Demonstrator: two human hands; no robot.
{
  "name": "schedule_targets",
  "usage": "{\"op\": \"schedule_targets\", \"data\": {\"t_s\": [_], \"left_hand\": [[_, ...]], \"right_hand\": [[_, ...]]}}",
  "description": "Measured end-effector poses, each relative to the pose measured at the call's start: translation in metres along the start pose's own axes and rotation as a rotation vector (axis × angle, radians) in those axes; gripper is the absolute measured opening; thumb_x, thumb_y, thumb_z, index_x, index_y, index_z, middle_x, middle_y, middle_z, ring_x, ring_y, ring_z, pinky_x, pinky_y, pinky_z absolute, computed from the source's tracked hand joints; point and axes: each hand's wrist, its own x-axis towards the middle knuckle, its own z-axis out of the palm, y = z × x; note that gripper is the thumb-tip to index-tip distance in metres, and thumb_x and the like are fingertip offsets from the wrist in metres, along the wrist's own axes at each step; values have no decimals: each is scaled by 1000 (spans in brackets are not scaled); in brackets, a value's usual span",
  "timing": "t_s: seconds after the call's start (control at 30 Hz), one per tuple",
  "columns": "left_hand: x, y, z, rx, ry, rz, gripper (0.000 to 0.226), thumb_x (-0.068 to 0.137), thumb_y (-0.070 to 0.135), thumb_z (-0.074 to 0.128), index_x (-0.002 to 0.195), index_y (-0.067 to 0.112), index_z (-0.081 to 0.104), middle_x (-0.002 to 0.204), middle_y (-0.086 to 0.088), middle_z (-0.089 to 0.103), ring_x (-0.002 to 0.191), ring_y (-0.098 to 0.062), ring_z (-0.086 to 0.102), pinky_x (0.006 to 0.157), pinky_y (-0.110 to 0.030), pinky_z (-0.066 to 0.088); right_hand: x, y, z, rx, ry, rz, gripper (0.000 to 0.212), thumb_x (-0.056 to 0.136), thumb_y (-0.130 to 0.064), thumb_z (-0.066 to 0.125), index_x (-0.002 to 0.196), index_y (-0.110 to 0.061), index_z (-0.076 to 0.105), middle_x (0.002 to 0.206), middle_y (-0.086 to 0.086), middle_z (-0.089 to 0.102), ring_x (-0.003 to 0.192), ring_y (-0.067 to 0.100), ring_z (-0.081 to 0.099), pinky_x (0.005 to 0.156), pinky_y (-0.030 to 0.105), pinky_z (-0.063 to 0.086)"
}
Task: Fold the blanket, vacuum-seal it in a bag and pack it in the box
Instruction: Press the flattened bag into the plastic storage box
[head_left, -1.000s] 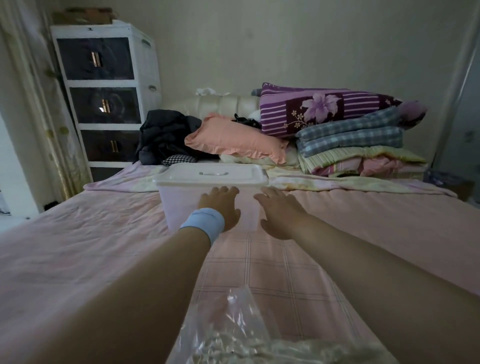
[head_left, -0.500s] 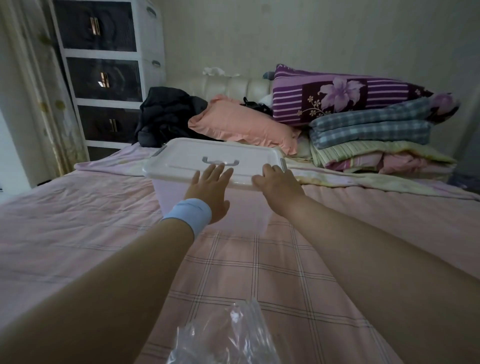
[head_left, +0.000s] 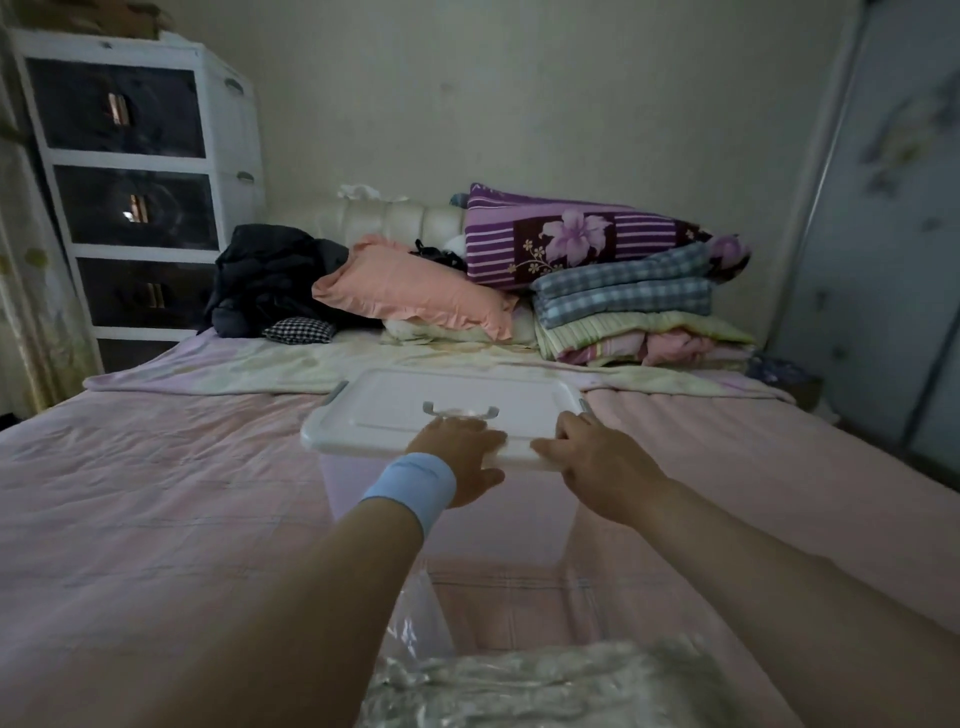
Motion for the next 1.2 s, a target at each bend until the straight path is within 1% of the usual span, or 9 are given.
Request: {"op": "schedule_targets", "data": {"t_s": [0.13, 0.2, 0.33, 0.47, 0.57, 0.7, 0.87, 1.0, 1.2], "left_hand": [[-13, 47, -14, 49, -14, 50, 51, 89, 60, 50, 136, 39, 46, 140, 1, 46, 128, -25, 43, 103, -44, 41], [-21, 64, -16, 119, 32, 100, 53, 87, 65, 49, 134, 41, 48, 138, 0, 49, 124, -25, 46, 102, -42, 41], [-20, 82, -22, 55, 32, 42, 62, 89, 68, 37, 142, 38, 38, 147, 0, 40, 131, -25, 39, 106, -45, 30], [2, 85, -33, 35, -17, -97, 51, 97, 58, 29, 139, 34, 44, 144, 0, 44, 131, -24, 41, 104, -42, 33], [24, 88, -33, 120, -15, -77, 50, 97, 57, 33, 141, 34, 42, 148, 0, 40, 134, -24, 37, 109, -42, 31], [38, 94, -12, 92, -147, -38, 63, 95, 62, 27, 151, 35, 19, 161, 1, 12, 147, -25, 10, 117, -51, 14], [38, 88, 5, 26, -139, 0, 60, 96, 58, 23, 151, 36, 12, 161, 3, 5, 147, -24, 7, 118, -52, 13], [29, 87, 17, -36, -88, -13, 61, 94, 61, 23, 150, 40, 12, 161, 6, 5, 148, -23, 2, 118, -54, 6], [28, 87, 20, -65, -56, -12, 61, 93, 63, 24, 149, 41, 15, 161, 6, 8, 147, -23, 5, 118, -53, 7]], "right_hand": [[-54, 21, -11, 97, -12, 59, 42, 90, -14, 58, 130, -28, 62, 107, 0, 47, 99, 22, 49, 64, 34, 40], [-71, 28, -15, 283, -47, 159, 42, 87, -28, 66, 129, -32, 63, 117, -5, 45, 114, 17, 46, 83, 34, 48], [-74, 35, -21, 477, -173, 401, 60, 96, -61, 44, 149, -35, 41, 163, -2, 17, 153, 22, 9, 122, 50, 19], [-71, 37, -8, 408, -283, 425, 62, 98, -62, 24, 148, -30, 41, 161, 3, 25, 149, 29, 25, 116, 50, 29], [-69, 44, -8, 369, -158, 456, 45, 100, -53, 30, 114, -25, 62, 126, 2, 53, 121, 27, 48, 96, 44, 45], [-57, 59, -4, 530, -74, 549, 30, 98, -35, 50, 121, -20, 62, 127, 4, 43, 118, 24, 45, 98, 39, 44], [-40, 72, 1, 685, -56, 768, 46, 103, -27, 47, 146, -10, 46, 141, 12, 48, 122, 31, 54, 87, 30, 44], [-31, 76, 14, 753, -34, 875, 33, 103, -29, 45, 116, -6, 66, 112, 13, 67, 88, 29, 61, 52, 26, 37], [-28, 69, 13, 600, -88, 908, 24, 102, -14, 40, 100, -5, 62, 93, 10, 57, 79, 27, 53, 48, 27, 31]]}}
